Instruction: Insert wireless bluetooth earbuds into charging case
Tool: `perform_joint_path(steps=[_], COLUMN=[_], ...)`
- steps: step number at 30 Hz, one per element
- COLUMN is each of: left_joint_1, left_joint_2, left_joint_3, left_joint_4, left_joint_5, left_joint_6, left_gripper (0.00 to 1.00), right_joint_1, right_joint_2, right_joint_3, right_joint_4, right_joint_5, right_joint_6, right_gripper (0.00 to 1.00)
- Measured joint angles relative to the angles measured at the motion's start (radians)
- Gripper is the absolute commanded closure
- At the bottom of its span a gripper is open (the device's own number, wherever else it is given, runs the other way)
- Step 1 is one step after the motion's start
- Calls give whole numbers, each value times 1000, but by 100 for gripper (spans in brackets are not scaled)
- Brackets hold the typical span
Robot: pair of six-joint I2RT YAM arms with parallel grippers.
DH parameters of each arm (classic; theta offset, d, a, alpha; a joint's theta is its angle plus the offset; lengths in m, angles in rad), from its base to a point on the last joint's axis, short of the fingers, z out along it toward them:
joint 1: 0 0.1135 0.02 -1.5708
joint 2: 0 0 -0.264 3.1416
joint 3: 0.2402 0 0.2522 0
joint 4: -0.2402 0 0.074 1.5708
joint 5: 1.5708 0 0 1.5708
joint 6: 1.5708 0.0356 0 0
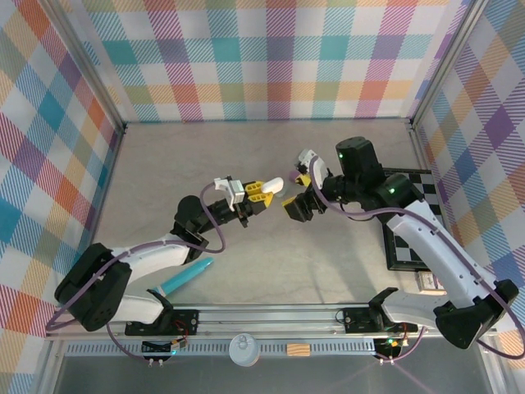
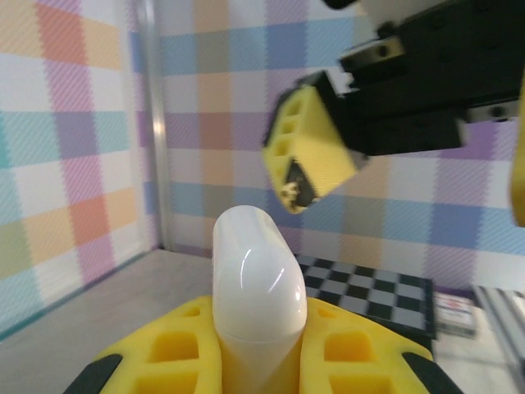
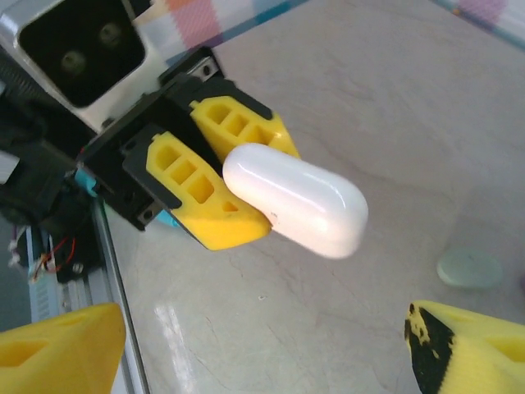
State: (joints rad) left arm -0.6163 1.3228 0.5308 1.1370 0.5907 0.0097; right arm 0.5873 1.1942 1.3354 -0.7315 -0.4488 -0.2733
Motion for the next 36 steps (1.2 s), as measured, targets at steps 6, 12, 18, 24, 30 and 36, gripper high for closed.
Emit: perform_joint_path(steps=[6, 12, 18, 24, 30, 36], left_joint_1=[19, 24, 24, 26, 33, 47], left_joint_2=[-69, -73, -29, 2, 2, -97], left_joint_3=[3, 17, 52, 56, 53, -5], left_joint_4=[-148, -190, -153, -109, -102, -214], left_joint_5=[181, 258, 277, 291, 252, 136], left_joint_6=[10, -2, -68, -116, -110, 1], left_gripper=[100, 100, 100, 96, 30, 0], right_joint_1=[0, 0, 0, -4, -13, -53], right_joint_2=[97, 171, 195, 204, 198, 168], right_joint_3=[68, 118, 119, 120, 106, -6], right_joint_4=[-82, -135, -161, -169, -160, -75], right_joint_5=[-58, -116, -165, -181, -179, -155], right_joint_6=[-193, -291, -331, -358, -351, -233], right_gripper=[27, 44, 56, 74, 75, 75])
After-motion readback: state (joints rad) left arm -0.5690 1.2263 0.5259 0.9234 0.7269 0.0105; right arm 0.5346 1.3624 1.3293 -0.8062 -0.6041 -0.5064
